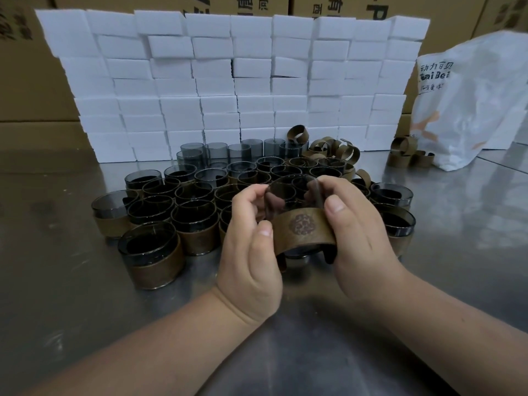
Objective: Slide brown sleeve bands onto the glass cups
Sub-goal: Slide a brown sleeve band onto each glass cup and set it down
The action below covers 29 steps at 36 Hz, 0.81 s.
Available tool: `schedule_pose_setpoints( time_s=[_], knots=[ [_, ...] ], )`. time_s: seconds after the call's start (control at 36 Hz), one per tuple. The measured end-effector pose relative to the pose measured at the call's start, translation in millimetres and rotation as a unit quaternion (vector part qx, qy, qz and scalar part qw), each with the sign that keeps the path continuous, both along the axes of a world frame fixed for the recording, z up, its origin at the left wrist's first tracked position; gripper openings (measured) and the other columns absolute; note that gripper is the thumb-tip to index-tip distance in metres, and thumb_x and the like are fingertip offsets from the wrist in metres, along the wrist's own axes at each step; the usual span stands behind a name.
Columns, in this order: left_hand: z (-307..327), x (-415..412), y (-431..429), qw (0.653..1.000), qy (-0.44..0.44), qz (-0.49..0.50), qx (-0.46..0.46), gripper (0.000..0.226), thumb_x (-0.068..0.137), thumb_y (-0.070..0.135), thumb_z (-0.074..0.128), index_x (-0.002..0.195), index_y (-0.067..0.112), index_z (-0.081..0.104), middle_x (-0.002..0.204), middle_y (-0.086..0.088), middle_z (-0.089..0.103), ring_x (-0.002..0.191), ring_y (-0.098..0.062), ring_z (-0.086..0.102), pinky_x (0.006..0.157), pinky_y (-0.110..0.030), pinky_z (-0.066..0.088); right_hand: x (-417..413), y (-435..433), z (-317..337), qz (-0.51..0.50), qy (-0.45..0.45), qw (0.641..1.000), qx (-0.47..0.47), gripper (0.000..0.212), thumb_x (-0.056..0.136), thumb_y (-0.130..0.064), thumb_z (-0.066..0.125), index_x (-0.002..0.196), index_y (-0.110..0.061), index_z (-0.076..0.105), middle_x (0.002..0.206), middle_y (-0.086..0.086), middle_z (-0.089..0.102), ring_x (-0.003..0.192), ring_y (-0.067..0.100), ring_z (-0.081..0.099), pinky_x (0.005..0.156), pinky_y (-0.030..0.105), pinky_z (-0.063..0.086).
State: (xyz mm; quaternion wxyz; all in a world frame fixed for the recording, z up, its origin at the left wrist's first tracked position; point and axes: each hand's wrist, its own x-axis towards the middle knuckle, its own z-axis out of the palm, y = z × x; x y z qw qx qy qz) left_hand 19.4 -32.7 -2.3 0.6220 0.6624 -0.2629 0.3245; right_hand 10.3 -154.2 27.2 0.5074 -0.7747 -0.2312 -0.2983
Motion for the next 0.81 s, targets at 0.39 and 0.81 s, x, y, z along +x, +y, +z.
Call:
schedule_pose_setpoints(
  time_s=[0.39,0.81],
  knots=[
    [-0.1,0.6,2.3,0.999,-0.026,0.01,0.028,0.03,0.081,0.037,0.026,0.105,0.027,0.042,0.092,0.006,0.055,0.085,-0.003,0.053,0.076,-0.019,0.041,-0.7,-2.0,2.2,-0.013,-0.017,1.0,-0.017,0.031,0.08,-0.043,0.03,0.077,-0.02,0.05,0.076,0.0,0.052,0.074,0.015,0.048,0.066,0.033,0.039],
    [1.9,0.1,5.1,0.997,-0.038,0.031,0.063,0.017,0.083,0.033,0.026,0.088,0.028,0.041,0.076,0.007,0.047,0.066,-0.004,0.045,0.062,-0.018,0.036,-0.4,-2.5,3.5,-0.001,0.013,1.0,-0.001,0.031,0.075,-0.047,0.035,0.065,-0.021,0.047,0.062,-0.008,0.046,0.062,0.007,0.044,0.059,0.028,0.035]
  ],
)
